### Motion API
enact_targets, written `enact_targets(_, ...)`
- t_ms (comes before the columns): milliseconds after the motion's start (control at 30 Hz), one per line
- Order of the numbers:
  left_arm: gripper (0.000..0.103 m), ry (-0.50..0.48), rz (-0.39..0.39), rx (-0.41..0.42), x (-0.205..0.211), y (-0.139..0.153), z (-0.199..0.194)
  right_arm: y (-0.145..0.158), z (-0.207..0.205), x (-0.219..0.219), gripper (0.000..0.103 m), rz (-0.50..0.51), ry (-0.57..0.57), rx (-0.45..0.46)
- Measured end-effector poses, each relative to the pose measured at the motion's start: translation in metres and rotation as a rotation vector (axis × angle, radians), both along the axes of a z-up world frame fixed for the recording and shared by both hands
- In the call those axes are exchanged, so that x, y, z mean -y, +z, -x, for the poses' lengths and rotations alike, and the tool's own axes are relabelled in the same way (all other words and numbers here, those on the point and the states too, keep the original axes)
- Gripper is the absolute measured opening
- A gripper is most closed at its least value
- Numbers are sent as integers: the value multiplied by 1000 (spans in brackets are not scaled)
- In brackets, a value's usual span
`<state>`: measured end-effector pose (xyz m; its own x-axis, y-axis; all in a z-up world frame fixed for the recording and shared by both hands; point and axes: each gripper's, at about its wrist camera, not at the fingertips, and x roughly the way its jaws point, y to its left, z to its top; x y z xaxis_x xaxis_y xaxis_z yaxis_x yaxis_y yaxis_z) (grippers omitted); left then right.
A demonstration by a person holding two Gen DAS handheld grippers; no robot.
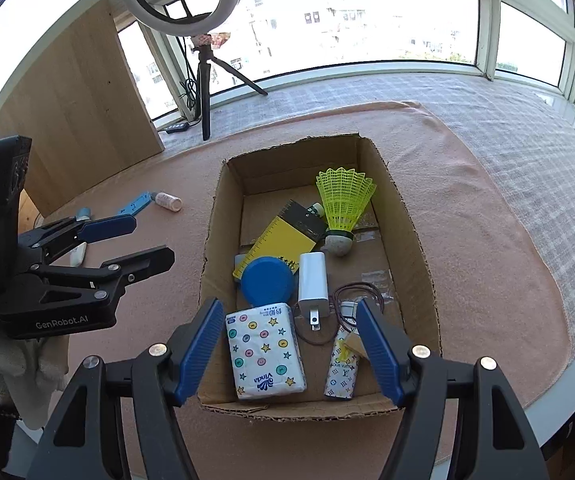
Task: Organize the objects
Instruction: 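Carry the lid and clothespin into the box and open both grippers, then grasp the blue phone stand with the left gripper while the right gripper grasps the lotion bottle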
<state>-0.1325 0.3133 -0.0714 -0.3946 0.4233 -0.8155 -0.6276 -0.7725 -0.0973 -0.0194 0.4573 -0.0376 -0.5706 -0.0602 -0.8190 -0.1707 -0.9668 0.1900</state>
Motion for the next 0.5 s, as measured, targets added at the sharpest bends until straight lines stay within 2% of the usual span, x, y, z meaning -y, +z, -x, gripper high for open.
enact_targets(300,78,141,28,11,78,-5,29,16,40,42,65,47,107,-28)
enact_targets(500,78,216,26,17,123,-7,56,22,84,66,65,66,159,-38)
